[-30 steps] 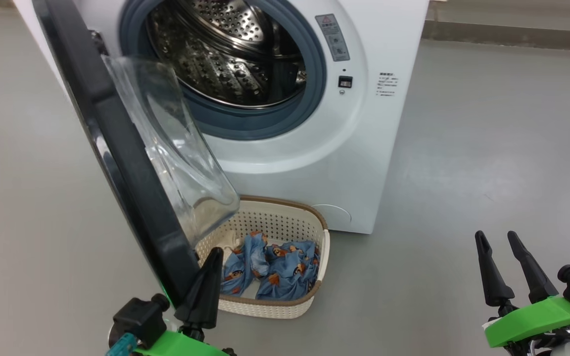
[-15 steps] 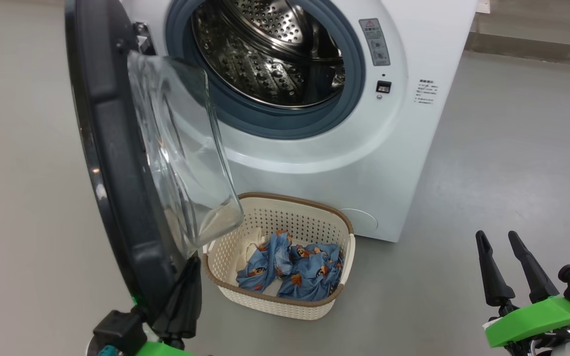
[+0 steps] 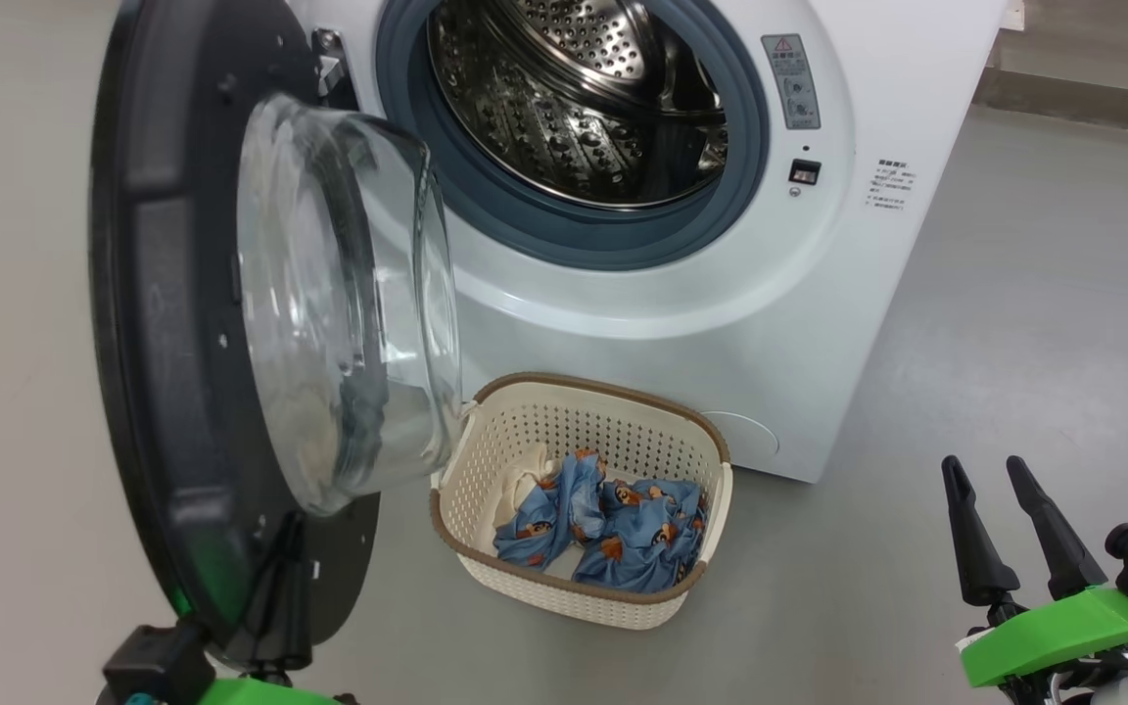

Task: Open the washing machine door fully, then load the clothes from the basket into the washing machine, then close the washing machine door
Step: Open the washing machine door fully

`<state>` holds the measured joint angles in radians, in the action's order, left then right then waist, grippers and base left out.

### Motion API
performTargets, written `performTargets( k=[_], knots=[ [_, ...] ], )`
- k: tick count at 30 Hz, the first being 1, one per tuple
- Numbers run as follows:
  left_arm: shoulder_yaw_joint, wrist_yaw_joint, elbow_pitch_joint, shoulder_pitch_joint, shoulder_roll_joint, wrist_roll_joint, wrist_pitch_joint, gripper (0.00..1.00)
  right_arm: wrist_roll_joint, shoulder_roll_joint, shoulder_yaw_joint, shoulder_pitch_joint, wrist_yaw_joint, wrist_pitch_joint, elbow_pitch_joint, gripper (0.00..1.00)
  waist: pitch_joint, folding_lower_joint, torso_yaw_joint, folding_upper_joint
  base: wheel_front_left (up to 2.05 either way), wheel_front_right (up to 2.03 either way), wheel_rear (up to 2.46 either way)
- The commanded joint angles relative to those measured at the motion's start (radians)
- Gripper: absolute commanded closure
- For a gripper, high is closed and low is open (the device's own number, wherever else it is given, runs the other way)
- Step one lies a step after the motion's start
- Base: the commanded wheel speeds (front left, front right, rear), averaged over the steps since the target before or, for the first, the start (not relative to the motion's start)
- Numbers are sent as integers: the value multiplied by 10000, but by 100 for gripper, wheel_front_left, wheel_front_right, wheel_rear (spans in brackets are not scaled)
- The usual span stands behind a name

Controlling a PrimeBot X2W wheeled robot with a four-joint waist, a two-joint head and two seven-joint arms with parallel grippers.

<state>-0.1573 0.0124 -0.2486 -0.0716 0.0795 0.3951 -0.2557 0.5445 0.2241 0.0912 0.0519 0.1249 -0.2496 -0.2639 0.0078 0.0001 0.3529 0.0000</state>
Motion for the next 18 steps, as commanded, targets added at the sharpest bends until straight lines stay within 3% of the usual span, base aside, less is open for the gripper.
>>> performTargets(
  k=[1, 18],
  knots=[
    [681, 255, 274, -122, 354, 131, -60, 100, -128, 175, 154, 63, 58, -122, 280, 0, 35, -1, 44, 0, 0, 0, 0],
    [2206, 722, 115, -414, 960, 296, -61, 100, -110, 318, 257, 170, 58, -122, 330, 0, 422, -1, 48, 0, 0, 0, 0]
  ],
)
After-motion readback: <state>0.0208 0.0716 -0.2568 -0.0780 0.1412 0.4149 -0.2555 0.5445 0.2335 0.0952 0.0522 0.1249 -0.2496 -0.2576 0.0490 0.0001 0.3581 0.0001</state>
